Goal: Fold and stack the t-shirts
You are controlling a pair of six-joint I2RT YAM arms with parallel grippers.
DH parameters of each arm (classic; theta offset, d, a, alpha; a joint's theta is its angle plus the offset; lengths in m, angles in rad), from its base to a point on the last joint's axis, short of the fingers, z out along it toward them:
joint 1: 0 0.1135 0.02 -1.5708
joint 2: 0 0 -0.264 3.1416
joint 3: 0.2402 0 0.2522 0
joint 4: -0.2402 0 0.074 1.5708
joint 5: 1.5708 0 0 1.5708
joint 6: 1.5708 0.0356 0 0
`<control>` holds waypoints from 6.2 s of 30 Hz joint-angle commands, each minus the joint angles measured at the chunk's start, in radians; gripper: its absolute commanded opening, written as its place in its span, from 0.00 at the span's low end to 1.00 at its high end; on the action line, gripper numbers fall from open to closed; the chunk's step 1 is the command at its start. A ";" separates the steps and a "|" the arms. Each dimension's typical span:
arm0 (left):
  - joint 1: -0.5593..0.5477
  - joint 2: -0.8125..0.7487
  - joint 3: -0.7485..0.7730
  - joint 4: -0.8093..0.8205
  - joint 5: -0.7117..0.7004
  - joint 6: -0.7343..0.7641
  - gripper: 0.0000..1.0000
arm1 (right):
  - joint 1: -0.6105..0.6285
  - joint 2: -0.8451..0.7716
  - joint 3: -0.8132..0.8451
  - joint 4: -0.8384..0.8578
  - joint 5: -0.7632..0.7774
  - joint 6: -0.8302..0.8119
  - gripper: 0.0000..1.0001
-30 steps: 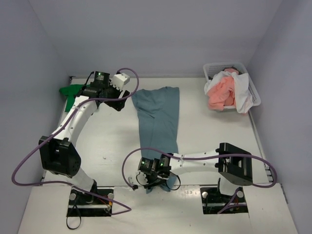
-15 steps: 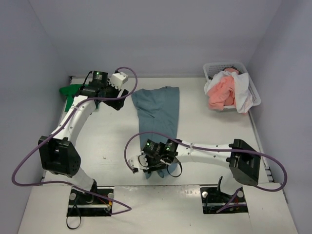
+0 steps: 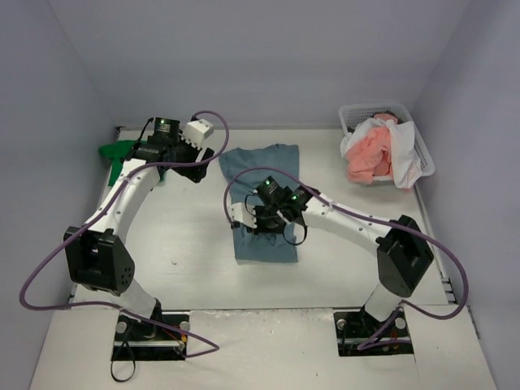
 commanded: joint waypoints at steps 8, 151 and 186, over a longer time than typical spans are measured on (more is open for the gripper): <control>0.011 -0.023 0.007 0.056 0.015 -0.012 0.73 | -0.145 0.197 0.226 0.001 -0.139 -0.100 0.00; 0.070 -0.131 -0.102 0.099 0.087 -0.044 0.73 | 0.139 0.220 -0.063 0.307 0.505 0.225 0.50; 0.072 -0.083 -0.111 0.105 0.132 -0.049 0.73 | 0.040 0.372 -0.068 0.399 0.532 0.164 0.74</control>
